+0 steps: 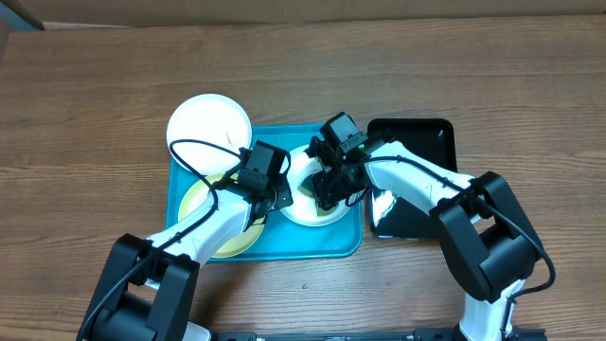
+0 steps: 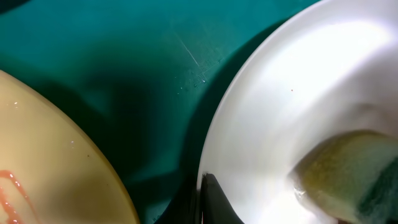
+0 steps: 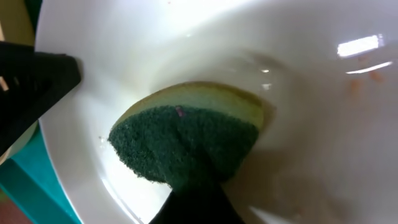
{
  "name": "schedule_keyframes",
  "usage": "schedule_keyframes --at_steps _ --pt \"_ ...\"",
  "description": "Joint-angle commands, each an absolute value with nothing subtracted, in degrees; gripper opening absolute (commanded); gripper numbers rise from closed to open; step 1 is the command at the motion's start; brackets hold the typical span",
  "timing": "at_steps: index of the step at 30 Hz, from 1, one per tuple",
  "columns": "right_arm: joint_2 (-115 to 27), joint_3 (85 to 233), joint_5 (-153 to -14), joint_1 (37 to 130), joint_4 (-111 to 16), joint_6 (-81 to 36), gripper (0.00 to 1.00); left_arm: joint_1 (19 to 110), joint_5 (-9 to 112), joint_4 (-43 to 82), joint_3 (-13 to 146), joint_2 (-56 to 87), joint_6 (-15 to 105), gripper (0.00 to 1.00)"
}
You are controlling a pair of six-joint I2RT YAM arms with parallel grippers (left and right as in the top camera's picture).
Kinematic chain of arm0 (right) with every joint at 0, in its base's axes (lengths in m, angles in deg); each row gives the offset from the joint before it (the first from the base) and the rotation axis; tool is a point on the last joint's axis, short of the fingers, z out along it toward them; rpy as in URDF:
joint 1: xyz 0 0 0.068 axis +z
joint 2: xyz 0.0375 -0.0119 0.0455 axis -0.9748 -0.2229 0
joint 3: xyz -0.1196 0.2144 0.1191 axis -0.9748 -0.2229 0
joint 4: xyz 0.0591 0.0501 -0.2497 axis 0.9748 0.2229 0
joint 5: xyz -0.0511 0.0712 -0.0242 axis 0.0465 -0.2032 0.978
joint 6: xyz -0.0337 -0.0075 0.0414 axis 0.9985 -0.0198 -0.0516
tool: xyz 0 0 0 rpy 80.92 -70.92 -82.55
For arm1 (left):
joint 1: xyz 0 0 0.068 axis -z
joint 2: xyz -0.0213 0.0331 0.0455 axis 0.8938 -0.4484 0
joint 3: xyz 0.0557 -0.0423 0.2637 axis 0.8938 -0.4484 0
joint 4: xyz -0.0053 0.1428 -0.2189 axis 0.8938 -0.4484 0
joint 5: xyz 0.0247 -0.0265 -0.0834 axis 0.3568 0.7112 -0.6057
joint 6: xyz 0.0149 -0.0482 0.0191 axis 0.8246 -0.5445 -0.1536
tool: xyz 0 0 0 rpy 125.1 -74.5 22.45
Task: Clean dirty plates on tray and stack at the side
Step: 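Move the sponge onto the right white plate and scrub it, then return the sponge to the black tray with the right gripper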
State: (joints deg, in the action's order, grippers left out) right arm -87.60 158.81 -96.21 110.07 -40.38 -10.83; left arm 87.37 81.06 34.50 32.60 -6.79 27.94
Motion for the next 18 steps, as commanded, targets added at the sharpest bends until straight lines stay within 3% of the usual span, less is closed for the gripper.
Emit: schedule_keyframes --at_steps 1,8,18 --pt "-88.0 164.7 -96.5 108.3 -39.4 -10.4 0.04 87.8 79.2 34.1 31.5 -8.1 29.9 0.04" --pt "-86.1 175.4 -96.1 103.7 -28.7 -13.4 0.04 87.8 79.2 33.8 31.5 -8.1 29.9 0.04" --pt "-85.4 176.1 -88.4 90.9 -14.2 -18.2 0.04 87.8 79.3 33.9 31.5 -8.1 29.9 0.04"
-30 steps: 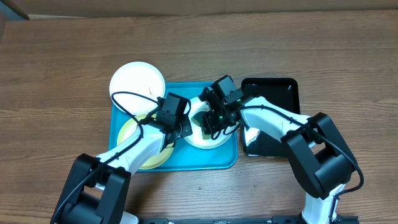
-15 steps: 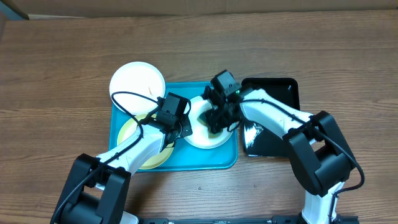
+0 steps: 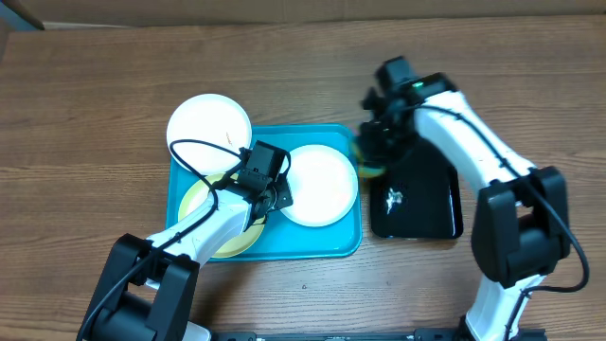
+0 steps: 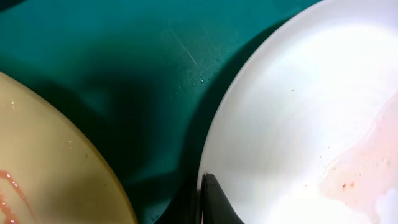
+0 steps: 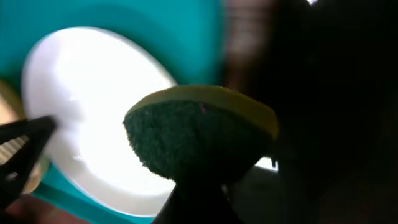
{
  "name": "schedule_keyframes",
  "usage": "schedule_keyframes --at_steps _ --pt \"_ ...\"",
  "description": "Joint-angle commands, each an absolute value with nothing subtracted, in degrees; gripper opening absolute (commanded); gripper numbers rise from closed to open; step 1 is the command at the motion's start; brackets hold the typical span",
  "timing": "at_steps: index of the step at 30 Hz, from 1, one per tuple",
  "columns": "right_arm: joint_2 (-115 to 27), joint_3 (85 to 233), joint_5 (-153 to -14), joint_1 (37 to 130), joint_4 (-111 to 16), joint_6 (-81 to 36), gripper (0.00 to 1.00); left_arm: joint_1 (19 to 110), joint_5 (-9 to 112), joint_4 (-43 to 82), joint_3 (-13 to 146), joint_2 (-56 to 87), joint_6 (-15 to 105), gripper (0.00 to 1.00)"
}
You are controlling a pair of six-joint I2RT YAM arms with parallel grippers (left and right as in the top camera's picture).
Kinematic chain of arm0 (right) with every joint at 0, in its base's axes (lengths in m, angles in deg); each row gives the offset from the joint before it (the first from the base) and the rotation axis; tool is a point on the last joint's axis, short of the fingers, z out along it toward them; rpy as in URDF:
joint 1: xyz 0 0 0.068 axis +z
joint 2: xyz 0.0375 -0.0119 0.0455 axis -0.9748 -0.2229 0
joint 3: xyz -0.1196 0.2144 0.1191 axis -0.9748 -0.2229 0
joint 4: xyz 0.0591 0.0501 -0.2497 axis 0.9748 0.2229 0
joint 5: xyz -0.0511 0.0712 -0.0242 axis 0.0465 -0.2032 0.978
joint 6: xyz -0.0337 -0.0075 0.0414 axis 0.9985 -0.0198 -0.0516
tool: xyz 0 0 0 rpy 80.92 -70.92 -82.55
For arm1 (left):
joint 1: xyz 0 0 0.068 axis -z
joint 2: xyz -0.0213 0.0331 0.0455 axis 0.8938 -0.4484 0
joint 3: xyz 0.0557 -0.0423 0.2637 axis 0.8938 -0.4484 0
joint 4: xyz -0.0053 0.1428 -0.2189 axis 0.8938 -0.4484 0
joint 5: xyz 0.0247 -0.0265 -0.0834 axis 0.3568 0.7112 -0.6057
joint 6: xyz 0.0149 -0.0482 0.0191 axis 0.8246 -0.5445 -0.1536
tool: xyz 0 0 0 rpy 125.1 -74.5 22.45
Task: Clean dirty plates on tray and stack at the side
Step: 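Return the sponge to the black tray with the right gripper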
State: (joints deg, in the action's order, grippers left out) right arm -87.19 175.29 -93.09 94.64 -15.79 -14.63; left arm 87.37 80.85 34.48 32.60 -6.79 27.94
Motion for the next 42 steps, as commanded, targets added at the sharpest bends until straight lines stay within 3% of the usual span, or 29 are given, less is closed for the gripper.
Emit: schedule_keyframes --at_steps 1,15,25,34,36,37,42 --pt "-85.4 175.9 -87.4 89.6 -13.6 -18.5 0.04 87.8 79.2 33.9 31.5 -8.1 29.9 0.04" --pt "-85.4 159.7 -82.3 85.5 -25.0 -22.5 0.08 87.6 79.6 27.8 38.7 -7.5 35.7 0.04" --pt "-85.4 157.4 -81.0 85.4 -25.4 -22.4 0.19 84.9 83.7 19.9 44.8 -7.5 38.5 0.04" --pt "-85.4 157.4 -78.1 85.4 -25.2 -22.5 0.39 81.6 83.7 18.8 44.8 -7.5 41.6 0.04" --pt "-85.4 157.4 -78.1 85.4 -25.2 -22.5 0.56 81.6 83.7 18.7 45.0 -7.5 43.0 0.04" --pt "-85.4 157.4 -78.1 85.4 -25.3 -22.5 0.59 81.6 83.7 18.5 45.2 -7.5 43.4 0.04" --pt "-85.4 158.0 -78.1 85.4 -25.1 -22.2 0.62 81.6 83.8 17.0 47.1 -7.5 45.9 0.04"
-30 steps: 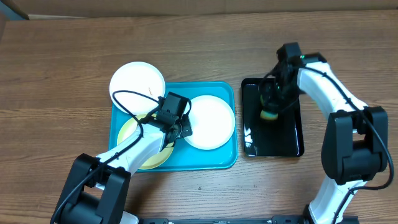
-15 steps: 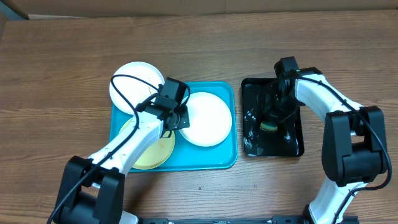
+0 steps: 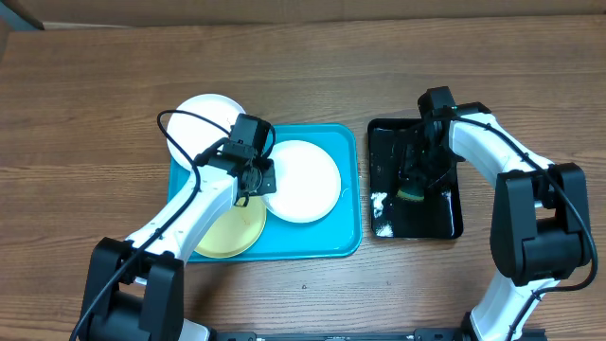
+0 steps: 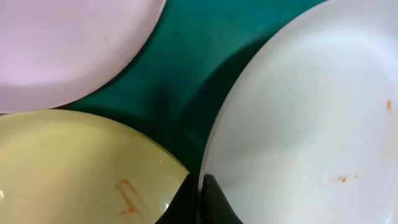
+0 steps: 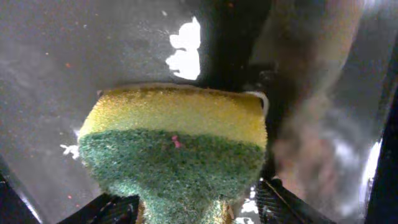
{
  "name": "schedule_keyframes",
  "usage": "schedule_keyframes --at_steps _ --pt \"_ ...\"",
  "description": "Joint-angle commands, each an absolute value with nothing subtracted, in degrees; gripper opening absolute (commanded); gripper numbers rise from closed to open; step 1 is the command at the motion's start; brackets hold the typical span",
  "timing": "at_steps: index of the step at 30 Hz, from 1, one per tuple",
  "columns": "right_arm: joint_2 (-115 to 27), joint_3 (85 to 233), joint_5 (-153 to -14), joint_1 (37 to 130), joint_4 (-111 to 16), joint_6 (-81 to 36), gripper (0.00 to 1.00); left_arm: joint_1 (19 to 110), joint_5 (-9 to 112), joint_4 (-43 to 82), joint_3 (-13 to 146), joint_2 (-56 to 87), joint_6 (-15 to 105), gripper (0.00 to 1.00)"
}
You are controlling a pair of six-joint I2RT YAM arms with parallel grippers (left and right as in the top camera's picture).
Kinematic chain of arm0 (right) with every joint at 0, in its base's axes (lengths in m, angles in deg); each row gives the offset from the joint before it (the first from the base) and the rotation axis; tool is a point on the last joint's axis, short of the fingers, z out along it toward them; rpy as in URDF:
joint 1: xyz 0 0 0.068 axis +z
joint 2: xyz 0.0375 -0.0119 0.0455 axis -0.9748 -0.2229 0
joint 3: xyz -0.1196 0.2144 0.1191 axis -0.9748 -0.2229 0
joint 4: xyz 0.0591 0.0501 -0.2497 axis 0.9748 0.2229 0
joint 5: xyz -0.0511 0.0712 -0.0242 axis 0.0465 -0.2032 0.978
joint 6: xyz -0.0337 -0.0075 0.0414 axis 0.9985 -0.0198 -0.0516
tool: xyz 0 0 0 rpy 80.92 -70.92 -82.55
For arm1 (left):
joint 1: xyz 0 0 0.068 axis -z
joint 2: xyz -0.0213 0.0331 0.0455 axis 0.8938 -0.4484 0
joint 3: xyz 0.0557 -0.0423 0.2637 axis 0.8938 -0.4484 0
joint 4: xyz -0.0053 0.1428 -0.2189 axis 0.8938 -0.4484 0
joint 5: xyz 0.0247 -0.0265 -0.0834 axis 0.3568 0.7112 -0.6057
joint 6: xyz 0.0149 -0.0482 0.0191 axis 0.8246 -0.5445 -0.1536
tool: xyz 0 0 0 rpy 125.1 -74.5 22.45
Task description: Clean dirty plates on tray and stack at the side
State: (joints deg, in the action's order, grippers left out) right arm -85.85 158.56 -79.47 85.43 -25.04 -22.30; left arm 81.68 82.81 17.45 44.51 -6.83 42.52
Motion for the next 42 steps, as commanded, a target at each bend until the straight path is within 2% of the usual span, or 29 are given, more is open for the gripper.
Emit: schedule_keyframes --at_steps 1,9,20,29,31,32,42 --pt "-85.4 158.9 -78.2 85.4 -24.2 -22.2 0.63 81.6 84.0 16.8 47.5 -7.5 46.5 0.04" --pt "-84.6 167.4 -78.3 85.4 -15.2 -22.2 0.63 81.8 89.0 10.4 54.0 -7.5 48.5 0.04" --pt "-80.1 167.7 -79.7 85.3 -13.8 -22.0 0.65 86.1 99.3 3.1 61.7 -7.5 50.0 0.04" --pt "-78.9 167.7 -80.0 85.1 -10.4 -22.2 0.71 99.2 122.1 -2.5 66.7 -7.5 47.8 0.04" --pt "-78.9 167.7 -80.1 85.0 -10.3 -22.3 0.75 101.7 126.9 -3.4 66.9 -7.5 47.2 0.04" --pt "-78.9 167.7 -80.1 84.7 -10.2 -22.3 0.97 103.1 129.4 -3.9 67.0 -7.5 46.7 0.04" --pt "-78.9 167.0 -80.7 81.5 -10.5 -22.2 1.00 115.8 152.9 -5.1 67.0 -7.5 46.5 0.04"
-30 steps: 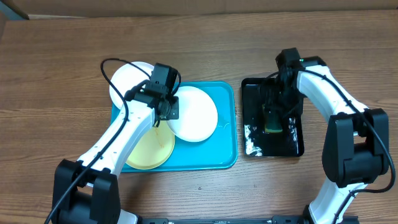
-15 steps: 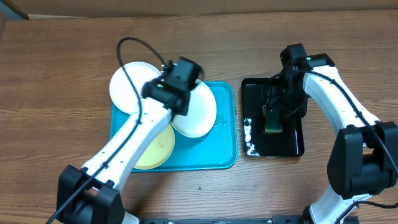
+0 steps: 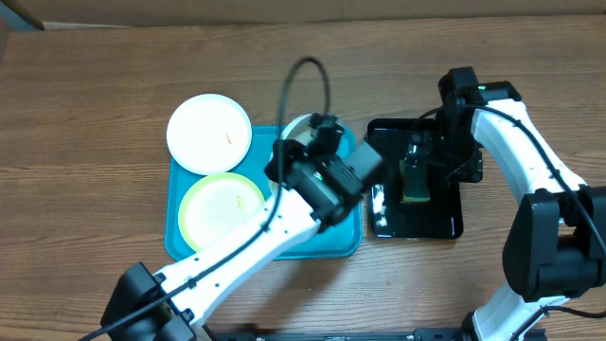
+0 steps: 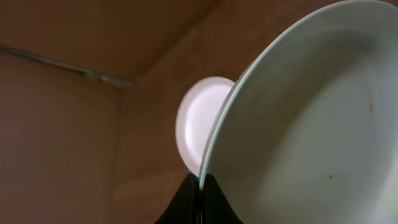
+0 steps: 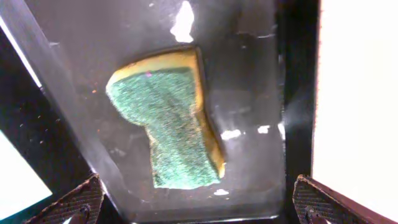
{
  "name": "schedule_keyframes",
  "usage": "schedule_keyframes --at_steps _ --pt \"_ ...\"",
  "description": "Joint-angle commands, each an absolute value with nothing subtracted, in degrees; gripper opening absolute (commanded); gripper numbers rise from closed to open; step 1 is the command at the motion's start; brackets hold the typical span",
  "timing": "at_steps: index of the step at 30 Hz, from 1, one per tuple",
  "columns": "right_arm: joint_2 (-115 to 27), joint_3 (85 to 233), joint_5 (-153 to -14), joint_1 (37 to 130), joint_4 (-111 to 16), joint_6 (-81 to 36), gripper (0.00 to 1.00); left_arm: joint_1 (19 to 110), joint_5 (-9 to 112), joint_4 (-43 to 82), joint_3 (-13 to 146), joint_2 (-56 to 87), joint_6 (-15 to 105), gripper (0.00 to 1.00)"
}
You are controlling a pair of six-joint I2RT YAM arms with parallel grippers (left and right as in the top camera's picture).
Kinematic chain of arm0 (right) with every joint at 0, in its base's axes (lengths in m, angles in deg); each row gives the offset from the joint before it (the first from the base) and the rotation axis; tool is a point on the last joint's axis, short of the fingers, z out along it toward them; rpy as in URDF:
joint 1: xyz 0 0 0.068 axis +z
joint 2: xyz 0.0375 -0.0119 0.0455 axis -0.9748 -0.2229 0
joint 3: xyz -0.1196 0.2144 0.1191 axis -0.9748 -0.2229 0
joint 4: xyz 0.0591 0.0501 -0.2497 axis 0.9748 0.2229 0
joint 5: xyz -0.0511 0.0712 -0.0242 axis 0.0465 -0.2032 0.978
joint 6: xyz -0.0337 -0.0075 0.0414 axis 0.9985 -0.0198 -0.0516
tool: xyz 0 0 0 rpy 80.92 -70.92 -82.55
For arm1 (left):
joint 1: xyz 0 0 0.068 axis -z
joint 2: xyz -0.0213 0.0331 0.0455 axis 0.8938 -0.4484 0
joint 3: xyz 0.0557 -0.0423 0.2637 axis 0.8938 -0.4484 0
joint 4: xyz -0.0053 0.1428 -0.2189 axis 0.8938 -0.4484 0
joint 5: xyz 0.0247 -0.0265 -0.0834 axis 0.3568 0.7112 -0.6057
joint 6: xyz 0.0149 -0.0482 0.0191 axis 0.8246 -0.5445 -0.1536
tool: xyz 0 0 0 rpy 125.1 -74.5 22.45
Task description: Clean dirty plates on tray and stack at the side
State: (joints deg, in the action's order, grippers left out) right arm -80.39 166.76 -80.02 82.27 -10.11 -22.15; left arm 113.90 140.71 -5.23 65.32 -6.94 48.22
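My left gripper (image 4: 200, 182) is shut on the rim of a white plate (image 4: 305, 130), which is lifted and tilted steeply; faint red specks remain on it. In the overhead view that plate (image 3: 299, 124) shows as a white arc above the blue tray (image 3: 194, 252), behind my left gripper (image 3: 301, 144). A yellow-green plate (image 3: 222, 210) lies in the tray. Another white plate (image 3: 209, 133) rests at the tray's far left corner. My right gripper (image 5: 198, 205) hangs open above the green-and-yellow sponge (image 5: 174, 118), which lies in the black tray (image 3: 417, 220).
The black tray (image 5: 74, 74) holds wet patches and sits right of the blue tray. The left arm and its cable loop (image 3: 305, 76) rise over the middle of the blue tray. Bare wooden table (image 3: 104, 66) surrounds both trays.
The left gripper has raised the white plate from the tray and tilted it steeply. The right gripper has let go of the sponge, which now lies in the black tray.
The right gripper pressed the sponge into the white plate while the left held its rim. Then the sponge was off the plate by the black tray, then down in it. Now the sponge lies free and the plate is held up.
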Motion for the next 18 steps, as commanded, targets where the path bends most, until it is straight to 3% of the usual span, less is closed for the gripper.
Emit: schedule_keyframes --at_steps 1,18 --pt "-78.9 166.7 -81.0 81.4 -10.9 -22.2 1.00 116.9 155.2 -5.0 67.0 -7.5 46.5 0.04" --pt "-79.0 165.9 -82.4 81.3 -12.6 -22.0 1.00 119.7 161.9 -3.0 67.0 -7.5 46.8 0.04"
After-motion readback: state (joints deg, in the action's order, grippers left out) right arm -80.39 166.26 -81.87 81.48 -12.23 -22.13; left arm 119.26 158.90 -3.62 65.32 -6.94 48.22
